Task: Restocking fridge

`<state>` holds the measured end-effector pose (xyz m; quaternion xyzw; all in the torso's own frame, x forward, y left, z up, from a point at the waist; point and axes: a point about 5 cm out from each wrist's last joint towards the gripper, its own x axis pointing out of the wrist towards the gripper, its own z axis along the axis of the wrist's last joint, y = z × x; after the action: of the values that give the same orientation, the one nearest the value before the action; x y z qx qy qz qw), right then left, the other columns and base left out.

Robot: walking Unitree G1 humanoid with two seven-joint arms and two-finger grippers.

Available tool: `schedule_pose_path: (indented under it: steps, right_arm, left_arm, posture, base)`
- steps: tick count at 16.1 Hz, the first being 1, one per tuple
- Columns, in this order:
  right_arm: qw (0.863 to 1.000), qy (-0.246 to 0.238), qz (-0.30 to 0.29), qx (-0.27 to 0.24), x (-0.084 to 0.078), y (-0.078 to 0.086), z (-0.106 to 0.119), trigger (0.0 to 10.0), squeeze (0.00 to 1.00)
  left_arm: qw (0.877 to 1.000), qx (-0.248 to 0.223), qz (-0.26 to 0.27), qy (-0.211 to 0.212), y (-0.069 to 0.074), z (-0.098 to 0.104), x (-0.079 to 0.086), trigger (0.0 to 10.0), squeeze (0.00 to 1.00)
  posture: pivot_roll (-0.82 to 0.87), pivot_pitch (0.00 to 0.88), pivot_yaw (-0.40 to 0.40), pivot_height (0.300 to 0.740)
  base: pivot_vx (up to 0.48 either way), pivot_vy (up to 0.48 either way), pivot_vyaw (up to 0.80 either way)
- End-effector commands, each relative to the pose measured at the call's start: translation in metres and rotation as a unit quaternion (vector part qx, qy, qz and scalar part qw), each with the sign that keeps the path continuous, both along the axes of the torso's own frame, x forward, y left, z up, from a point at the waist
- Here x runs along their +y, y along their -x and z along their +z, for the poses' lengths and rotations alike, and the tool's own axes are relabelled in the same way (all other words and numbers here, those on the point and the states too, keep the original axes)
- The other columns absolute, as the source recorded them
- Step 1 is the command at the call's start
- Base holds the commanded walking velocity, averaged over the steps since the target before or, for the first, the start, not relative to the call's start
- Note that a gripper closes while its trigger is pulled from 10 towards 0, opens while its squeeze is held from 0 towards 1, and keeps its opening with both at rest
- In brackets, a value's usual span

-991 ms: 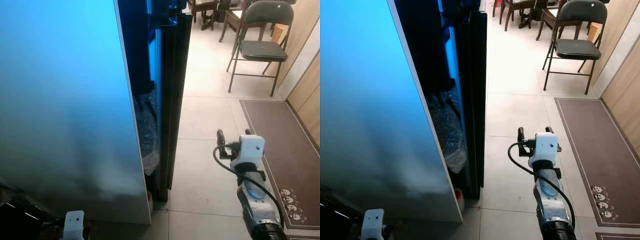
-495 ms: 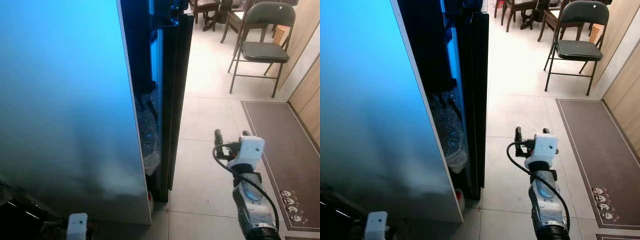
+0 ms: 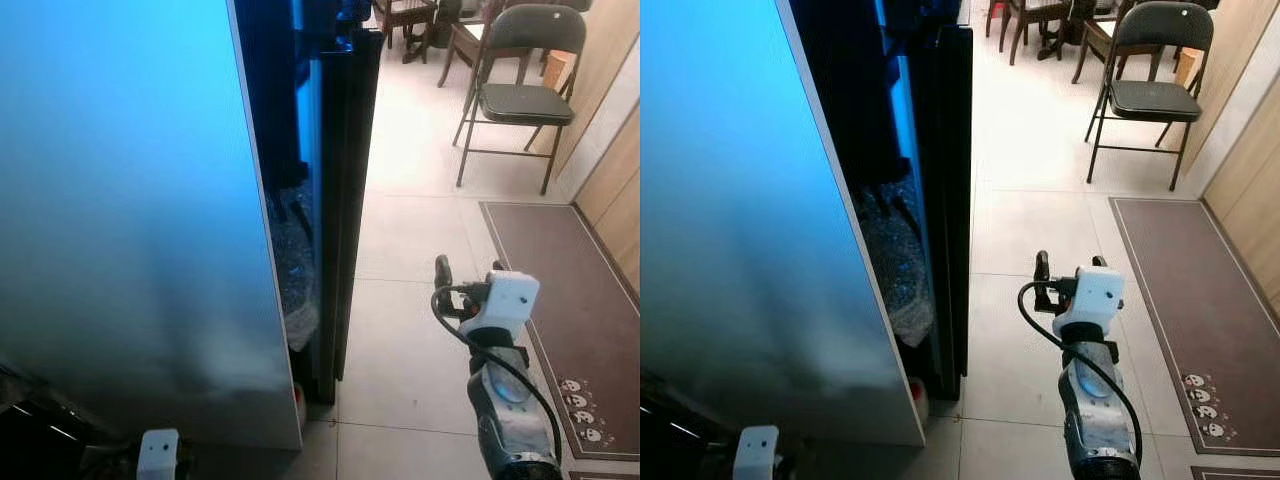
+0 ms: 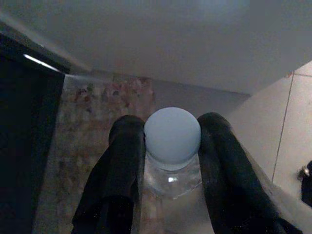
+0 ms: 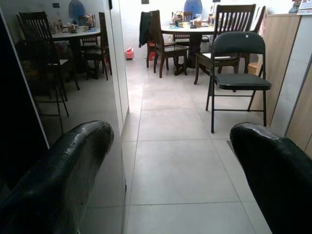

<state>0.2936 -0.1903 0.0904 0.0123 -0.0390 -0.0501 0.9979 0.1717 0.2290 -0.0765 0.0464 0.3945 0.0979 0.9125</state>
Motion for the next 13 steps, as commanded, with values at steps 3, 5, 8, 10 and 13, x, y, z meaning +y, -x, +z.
schedule_pose_path:
  steps: [3, 5, 8, 10, 13]
  right_arm:
    - [1.0, -0.008, -0.015, -0.001, -0.004, 0.002, 0.003, 10.0, 0.0]
    - [1.0, -0.005, -0.015, 0.001, -0.005, 0.0, 0.004, 10.0, 0.0]
    - [1.0, -0.007, -0.007, 0.005, 0.003, -0.004, 0.006, 10.0, 0.0]
    - [1.0, -0.002, 0.005, 0.002, 0.008, -0.005, 0.007, 10.0, 0.0]
    - [1.0, -0.002, -0.001, 0.005, 0.009, -0.007, 0.007, 10.0, 0.0]
  left_arm:
    - [1.0, 0.008, -0.012, -0.004, 0.004, -0.002, -0.003, 10.0, 0.0]
    - [1.0, 0.005, -0.014, -0.003, 0.003, -0.002, -0.005, 10.0, 0.0]
    - [1.0, 0.005, -0.014, -0.007, 0.001, -0.001, -0.003, 10.0, 0.0]
    - [1.0, 0.008, -0.015, -0.008, 0.002, -0.001, -0.002, 10.0, 0.0]
    - [1.0, 0.008, -0.015, -0.007, 0.0, -0.001, -0.003, 10.0, 0.0]
  posture:
    - [-0.1, 0.0, 0.061, 0.74]
    - [-0.09, 0.0, 0.056, 0.74]
    - [-0.08, 0.0, 0.052, 0.74]
    - [-0.08, 0.0, 0.056, 0.74]
    - [-0.08, 0.0, 0.06, 0.74]
  base:
    - [0.0, 0.0, 0.0]
    - [0.0, 0.148, 0.0]
    - [0.0, 0.299, 0.0]
    - [0.0, 0.296, 0.0]
    - [0.0, 0.298, 0.0]
